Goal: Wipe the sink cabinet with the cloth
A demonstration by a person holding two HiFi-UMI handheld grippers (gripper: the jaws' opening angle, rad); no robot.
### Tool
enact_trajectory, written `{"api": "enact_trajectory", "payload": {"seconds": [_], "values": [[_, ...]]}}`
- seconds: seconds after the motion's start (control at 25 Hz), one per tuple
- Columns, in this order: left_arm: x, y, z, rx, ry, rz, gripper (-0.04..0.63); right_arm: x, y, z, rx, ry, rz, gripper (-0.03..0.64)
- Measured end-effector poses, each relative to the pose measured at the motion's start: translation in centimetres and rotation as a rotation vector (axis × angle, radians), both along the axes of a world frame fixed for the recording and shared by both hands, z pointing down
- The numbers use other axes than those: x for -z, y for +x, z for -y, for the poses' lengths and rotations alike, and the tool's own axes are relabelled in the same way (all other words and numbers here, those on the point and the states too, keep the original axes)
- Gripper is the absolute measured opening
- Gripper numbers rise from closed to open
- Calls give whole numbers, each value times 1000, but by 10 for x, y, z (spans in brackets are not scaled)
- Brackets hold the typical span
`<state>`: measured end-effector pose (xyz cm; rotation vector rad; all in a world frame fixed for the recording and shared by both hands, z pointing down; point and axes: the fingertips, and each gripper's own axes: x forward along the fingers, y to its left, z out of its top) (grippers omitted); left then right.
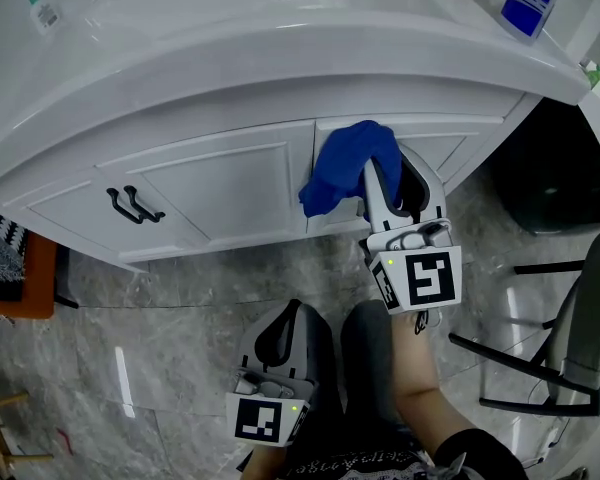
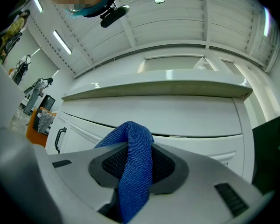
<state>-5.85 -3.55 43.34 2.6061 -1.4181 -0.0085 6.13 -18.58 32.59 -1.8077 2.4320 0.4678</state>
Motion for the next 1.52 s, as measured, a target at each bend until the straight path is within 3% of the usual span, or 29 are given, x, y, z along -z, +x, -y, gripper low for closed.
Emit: {"api": "enact_trajectory", "payload": {"seconds": [1.28, 1.52], "values": [[-1, 9, -3, -28, 10, 7, 5, -2, 84, 1, -129, -12, 25, 114], [-1, 5, 0, 4, -17, -17, 5, -1, 99, 1, -142, -10, 37, 114]]}}
